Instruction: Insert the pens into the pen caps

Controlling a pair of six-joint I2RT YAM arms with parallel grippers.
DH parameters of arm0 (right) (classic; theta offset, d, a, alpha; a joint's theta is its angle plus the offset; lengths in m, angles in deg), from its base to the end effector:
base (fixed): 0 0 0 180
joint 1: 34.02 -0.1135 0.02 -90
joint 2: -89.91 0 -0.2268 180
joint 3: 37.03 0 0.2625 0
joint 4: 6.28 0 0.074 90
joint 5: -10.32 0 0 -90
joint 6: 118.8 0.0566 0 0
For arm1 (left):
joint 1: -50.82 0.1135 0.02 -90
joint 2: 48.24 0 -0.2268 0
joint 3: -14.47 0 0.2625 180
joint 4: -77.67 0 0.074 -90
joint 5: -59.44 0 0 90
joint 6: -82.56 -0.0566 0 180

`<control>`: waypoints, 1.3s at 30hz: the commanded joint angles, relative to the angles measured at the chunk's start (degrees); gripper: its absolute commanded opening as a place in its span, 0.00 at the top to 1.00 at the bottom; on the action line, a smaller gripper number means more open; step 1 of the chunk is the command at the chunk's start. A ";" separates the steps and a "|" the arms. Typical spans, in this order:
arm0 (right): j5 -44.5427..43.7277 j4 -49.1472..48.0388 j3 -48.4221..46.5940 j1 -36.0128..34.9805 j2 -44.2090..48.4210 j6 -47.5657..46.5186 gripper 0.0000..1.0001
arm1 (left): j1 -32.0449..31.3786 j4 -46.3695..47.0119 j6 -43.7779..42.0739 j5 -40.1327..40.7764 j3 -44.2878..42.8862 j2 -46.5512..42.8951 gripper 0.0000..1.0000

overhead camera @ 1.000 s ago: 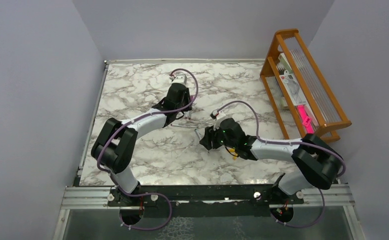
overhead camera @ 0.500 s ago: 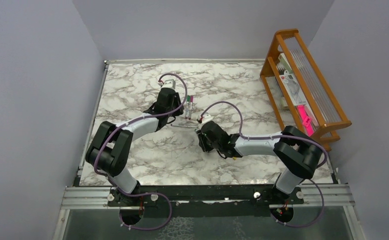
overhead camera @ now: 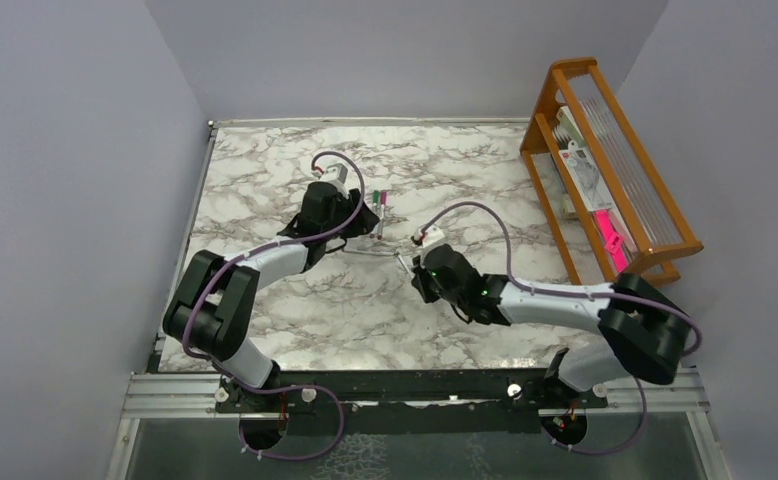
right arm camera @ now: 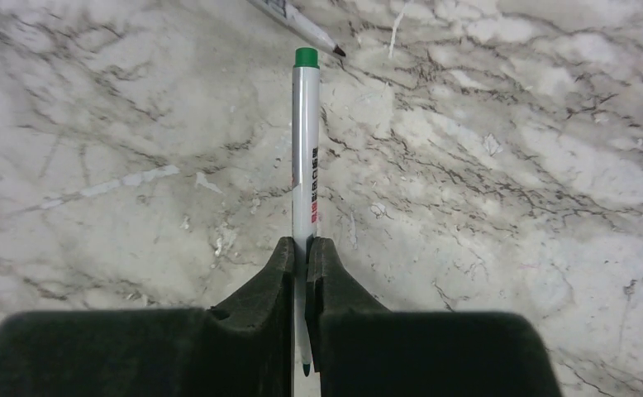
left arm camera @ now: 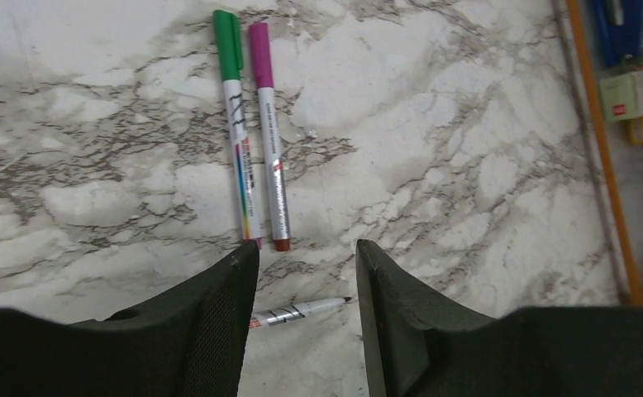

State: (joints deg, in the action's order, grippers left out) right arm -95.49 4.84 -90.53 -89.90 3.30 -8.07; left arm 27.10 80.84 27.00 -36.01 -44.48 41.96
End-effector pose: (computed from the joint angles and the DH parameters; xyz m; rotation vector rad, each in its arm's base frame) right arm 0.1914 0.2550 0.1069 -0.5732 2.2618 0.3556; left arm 0.3276 -0.1498 0.1428 -0.1389 2.1342 -0.7123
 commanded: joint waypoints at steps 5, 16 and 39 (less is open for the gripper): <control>6.35 -12.49 8.29 -0.30 16.03 -5.84 0.99 | 1.04 21.81 10.51 -27.30 4.90 -0.62 0.52; 7.81 -11.87 6.88 -0.36 19.21 -6.26 0.99 | -6.63 27.51 14.22 -27.49 8.67 -3.24 0.53; 2.72 -10.56 4.94 -0.31 20.16 -7.60 0.99 | -8.21 28.27 15.40 -28.78 15.52 -11.07 1.00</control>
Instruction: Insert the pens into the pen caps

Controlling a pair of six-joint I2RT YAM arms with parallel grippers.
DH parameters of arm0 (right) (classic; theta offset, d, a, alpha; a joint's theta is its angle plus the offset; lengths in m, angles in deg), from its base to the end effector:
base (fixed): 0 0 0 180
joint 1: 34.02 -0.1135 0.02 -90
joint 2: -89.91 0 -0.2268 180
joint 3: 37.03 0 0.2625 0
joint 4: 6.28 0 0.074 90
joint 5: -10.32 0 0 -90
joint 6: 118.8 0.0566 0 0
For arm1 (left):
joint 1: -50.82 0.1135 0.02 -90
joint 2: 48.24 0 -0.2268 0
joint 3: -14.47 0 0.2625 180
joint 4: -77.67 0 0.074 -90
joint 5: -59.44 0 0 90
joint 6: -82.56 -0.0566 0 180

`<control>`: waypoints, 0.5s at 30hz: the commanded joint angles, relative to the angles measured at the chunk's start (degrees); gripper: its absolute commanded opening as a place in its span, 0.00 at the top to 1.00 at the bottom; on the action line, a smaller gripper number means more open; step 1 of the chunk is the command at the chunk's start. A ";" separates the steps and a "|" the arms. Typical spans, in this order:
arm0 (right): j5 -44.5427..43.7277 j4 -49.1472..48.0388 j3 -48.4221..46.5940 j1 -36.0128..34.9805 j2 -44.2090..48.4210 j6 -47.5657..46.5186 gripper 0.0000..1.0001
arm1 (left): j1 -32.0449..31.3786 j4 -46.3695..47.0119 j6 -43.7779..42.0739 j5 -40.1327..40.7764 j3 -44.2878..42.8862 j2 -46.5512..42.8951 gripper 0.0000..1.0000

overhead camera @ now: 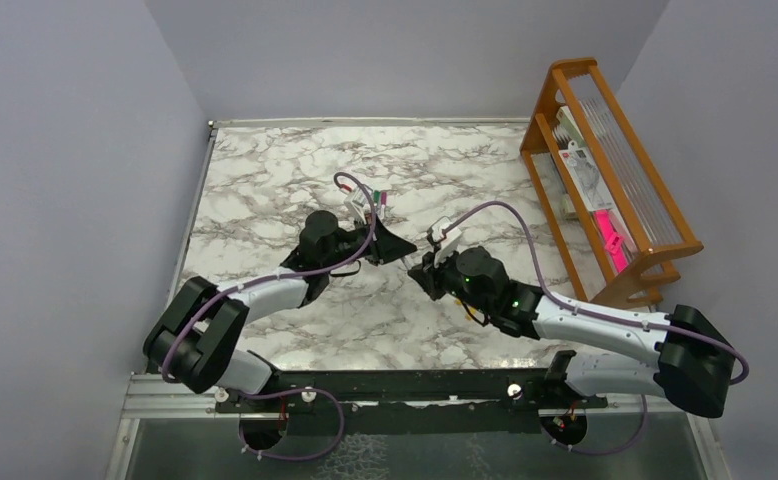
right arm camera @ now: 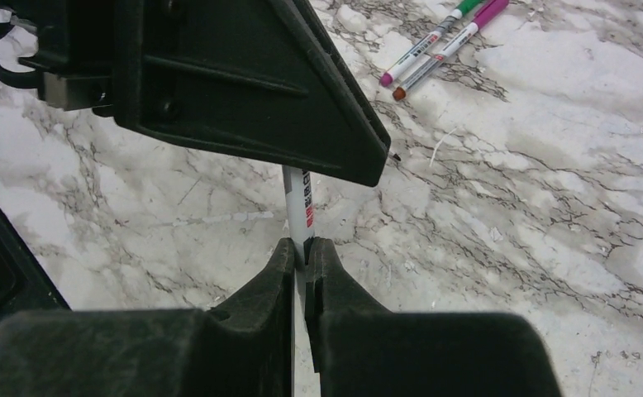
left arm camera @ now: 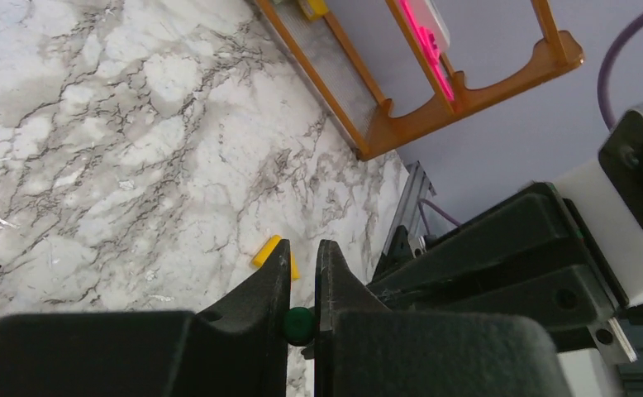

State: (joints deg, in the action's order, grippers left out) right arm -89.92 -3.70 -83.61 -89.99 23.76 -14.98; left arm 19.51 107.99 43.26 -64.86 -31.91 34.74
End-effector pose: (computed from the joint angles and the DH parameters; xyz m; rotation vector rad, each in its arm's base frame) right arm 0.1739 0.2395 0.1841 -0.6068 1.9097 0.6226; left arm 0.2594 -0.1951 0.1689 0.1932 1.9148 -1.5225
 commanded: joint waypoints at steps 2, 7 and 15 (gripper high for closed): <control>-3.32 -2.38 -2.05 -0.28 -0.62 -0.24 0.99 | -0.61 1.11 -0.99 1.28 3.74 -4.85 1.00; -7.72 -3.43 -0.91 -0.25 1.57 5.46 0.75 | -0.65 2.11 1.69 10.00 5.62 -6.10 1.00; -16.38 -25.06 17.62 -0.14 19.93 19.67 0.29 | 0.55 16.44 16.83 14.82 5.88 -2.19 1.00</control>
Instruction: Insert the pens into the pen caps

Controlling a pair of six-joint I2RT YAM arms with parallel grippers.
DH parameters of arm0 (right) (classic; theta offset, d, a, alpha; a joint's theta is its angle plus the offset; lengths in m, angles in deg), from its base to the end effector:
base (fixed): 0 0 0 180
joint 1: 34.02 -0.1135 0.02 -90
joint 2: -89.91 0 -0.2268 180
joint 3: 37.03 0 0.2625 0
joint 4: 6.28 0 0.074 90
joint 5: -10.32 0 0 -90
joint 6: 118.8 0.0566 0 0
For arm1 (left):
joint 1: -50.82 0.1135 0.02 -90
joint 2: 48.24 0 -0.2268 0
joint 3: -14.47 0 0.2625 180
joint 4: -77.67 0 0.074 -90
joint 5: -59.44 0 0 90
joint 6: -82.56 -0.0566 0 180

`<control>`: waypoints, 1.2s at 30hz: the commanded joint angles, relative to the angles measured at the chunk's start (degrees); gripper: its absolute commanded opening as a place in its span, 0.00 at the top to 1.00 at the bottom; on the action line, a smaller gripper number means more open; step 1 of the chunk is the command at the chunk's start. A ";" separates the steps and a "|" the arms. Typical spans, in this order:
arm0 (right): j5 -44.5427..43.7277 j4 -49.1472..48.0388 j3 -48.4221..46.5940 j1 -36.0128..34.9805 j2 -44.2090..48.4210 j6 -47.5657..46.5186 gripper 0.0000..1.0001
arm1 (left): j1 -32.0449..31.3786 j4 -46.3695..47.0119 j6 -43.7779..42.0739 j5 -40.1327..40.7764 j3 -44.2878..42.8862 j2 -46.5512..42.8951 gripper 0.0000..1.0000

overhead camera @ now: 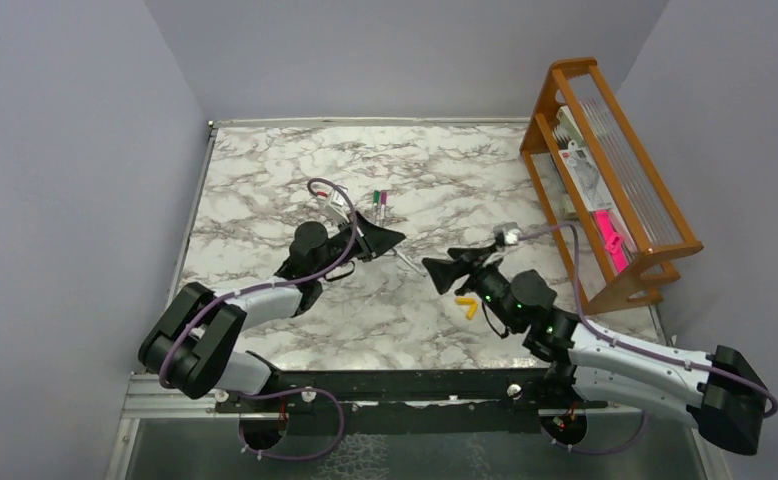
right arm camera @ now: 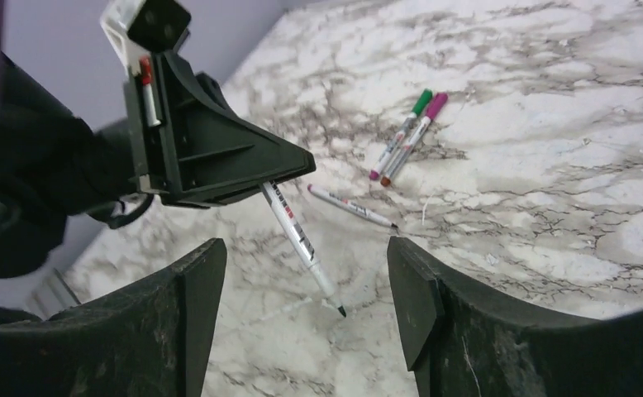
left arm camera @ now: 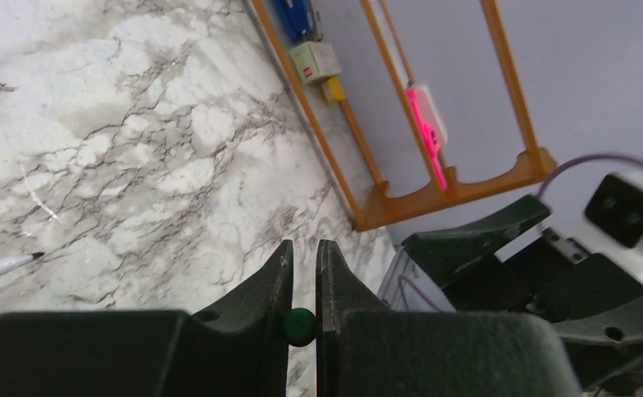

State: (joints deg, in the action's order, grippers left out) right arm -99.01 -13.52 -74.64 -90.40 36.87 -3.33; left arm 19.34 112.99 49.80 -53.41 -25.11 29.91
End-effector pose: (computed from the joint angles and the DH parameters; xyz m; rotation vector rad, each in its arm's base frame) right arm 0.1611 0.2085 0.2067 -0.2172 1.7537 0.7672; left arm 0.2483 -0.1778 0.1647 -0.0669 1.8505 -1.4643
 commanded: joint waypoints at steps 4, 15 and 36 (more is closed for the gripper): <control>-11.59 -22.02 13.98 0.36 13.24 6.21 0.29 | 1.05 14.96 23.77 -2.49 -5.67 9.26 1.00; -9.36 -22.53 14.91 0.55 19.67 -6.64 0.34 | -2.34 52.78 57.04 -6.28 -11.43 34.60 1.00; -10.99 -27.75 13.43 0.55 9.89 -14.10 0.56 | -6.99 52.82 59.65 -5.95 -16.60 35.74 1.00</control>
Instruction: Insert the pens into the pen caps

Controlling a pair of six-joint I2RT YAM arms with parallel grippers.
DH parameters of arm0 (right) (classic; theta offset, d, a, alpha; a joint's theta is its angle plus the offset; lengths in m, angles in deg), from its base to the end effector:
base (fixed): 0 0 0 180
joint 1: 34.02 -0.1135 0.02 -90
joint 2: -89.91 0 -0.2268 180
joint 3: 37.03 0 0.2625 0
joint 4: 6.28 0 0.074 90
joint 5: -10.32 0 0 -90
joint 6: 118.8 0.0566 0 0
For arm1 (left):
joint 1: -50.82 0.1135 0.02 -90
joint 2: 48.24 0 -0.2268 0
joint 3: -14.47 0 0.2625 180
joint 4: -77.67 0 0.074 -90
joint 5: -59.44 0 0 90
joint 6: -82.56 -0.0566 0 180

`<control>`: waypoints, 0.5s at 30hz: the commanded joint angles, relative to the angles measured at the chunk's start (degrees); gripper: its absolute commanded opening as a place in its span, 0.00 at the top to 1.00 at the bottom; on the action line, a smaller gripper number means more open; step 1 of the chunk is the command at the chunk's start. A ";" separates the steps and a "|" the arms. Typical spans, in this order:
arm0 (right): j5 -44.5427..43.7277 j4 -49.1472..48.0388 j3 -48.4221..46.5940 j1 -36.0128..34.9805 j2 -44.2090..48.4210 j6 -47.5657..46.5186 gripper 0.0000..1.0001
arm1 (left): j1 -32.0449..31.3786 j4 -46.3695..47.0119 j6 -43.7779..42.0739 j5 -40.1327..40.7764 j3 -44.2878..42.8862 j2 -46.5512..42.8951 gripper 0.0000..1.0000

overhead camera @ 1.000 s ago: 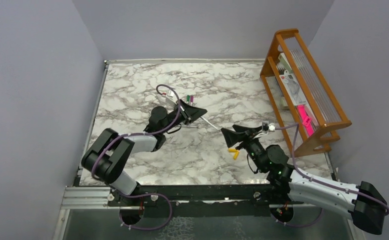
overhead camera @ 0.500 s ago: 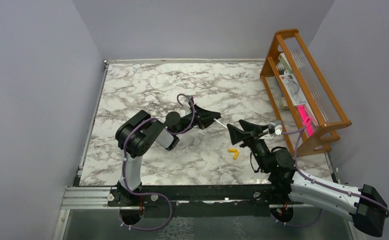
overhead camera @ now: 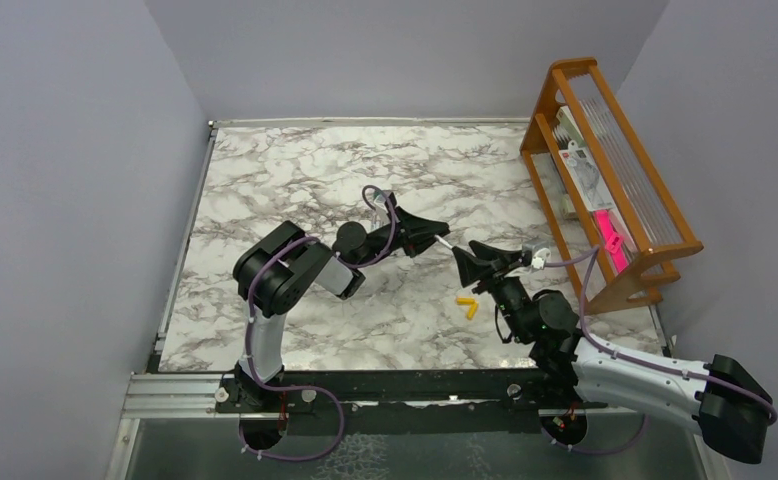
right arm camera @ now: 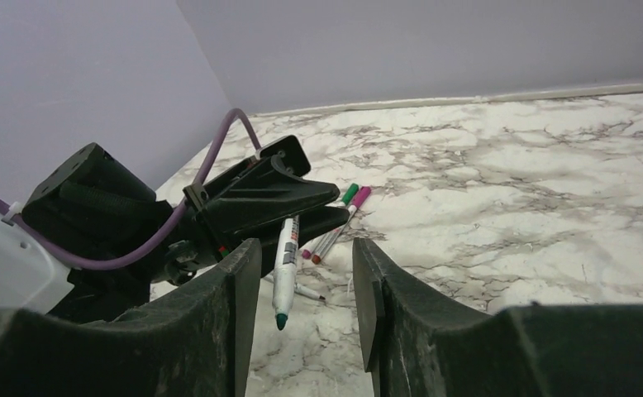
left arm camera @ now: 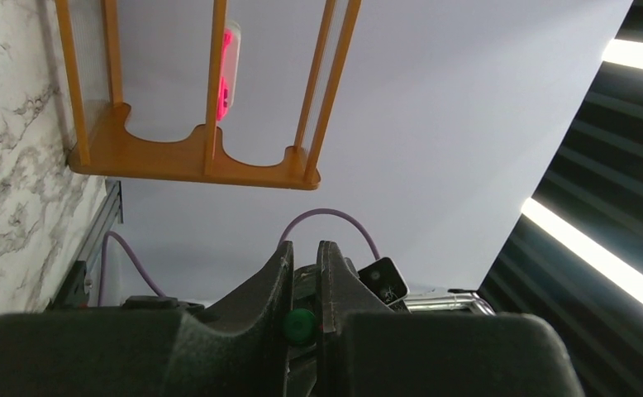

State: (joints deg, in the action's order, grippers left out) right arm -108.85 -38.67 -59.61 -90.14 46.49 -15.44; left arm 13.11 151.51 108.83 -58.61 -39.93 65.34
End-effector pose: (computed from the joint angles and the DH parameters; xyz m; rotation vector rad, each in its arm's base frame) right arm 0.1464 0.1685 0.2007 -0.0921 1.4241 0.6584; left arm 0.2726 -0.2444 0.1273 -0.7001 1.7909 -2.4117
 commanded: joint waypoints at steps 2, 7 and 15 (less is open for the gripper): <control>-0.92 -2.10 -1.94 0.27 -0.28 -1.95 0.59 | -0.98 14.29 0.88 -0.95 -2.32 0.73 1.00; -0.14 -2.75 -2.03 0.24 -2.43 -1.10 0.55 | -1.43 14.29 0.81 -1.38 -3.66 -0.11 1.00; 0.46 -3.20 -3.34 0.29 -3.33 -2.10 0.87 | -1.58 14.29 0.76 -2.12 -3.51 -0.38 1.00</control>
State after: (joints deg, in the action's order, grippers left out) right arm -108.50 -39.92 -60.57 -90.16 43.08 -16.20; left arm 11.95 151.59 109.25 -58.87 -42.60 65.36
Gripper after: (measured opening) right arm 0.207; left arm 0.124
